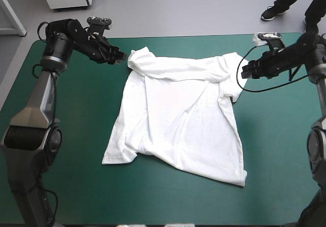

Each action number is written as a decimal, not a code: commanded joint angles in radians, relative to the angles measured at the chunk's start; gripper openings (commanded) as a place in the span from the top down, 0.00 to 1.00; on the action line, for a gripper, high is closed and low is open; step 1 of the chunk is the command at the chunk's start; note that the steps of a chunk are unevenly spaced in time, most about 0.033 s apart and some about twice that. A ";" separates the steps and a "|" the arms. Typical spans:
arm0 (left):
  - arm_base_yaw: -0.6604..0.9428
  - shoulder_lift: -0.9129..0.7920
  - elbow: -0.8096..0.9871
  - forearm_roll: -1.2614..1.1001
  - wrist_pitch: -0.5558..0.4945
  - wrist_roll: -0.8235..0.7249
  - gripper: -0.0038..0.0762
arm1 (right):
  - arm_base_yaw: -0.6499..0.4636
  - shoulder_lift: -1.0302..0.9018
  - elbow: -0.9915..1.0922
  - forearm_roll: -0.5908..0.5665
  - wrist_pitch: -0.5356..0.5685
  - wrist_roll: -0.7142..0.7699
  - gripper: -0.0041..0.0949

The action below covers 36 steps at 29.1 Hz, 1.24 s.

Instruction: Fold the cloth

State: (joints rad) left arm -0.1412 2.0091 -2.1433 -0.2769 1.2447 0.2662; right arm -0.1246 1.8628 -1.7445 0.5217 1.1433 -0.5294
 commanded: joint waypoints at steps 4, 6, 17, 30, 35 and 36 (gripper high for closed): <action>-0.003 -0.352 0.303 0.012 0.042 -0.032 0.48 | 0.003 -0.322 0.250 -0.003 -0.045 -0.020 0.43; -0.003 -0.438 0.422 0.033 0.042 -0.042 0.48 | 0.012 -0.404 0.338 -0.015 -0.069 -0.020 0.43; -0.082 -0.739 0.997 0.109 0.043 -0.064 0.48 | 0.257 -0.648 0.655 -0.272 -0.052 0.150 0.43; -0.100 -0.703 1.208 0.090 -0.136 -0.013 0.47 | 0.261 -0.667 0.656 -0.274 -0.015 0.177 0.44; -0.100 -0.622 1.209 0.060 -0.170 0.022 0.44 | 0.261 -0.667 0.656 -0.274 -0.015 0.177 0.44; -0.100 -0.606 1.209 0.060 -0.179 0.024 0.44 | 0.261 -0.667 0.656 -0.274 -0.015 0.177 0.44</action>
State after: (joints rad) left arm -0.2352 1.3963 -0.9134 -0.1864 1.0891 0.2807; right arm 0.1375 1.2220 -1.0643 0.2363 1.1477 -0.3502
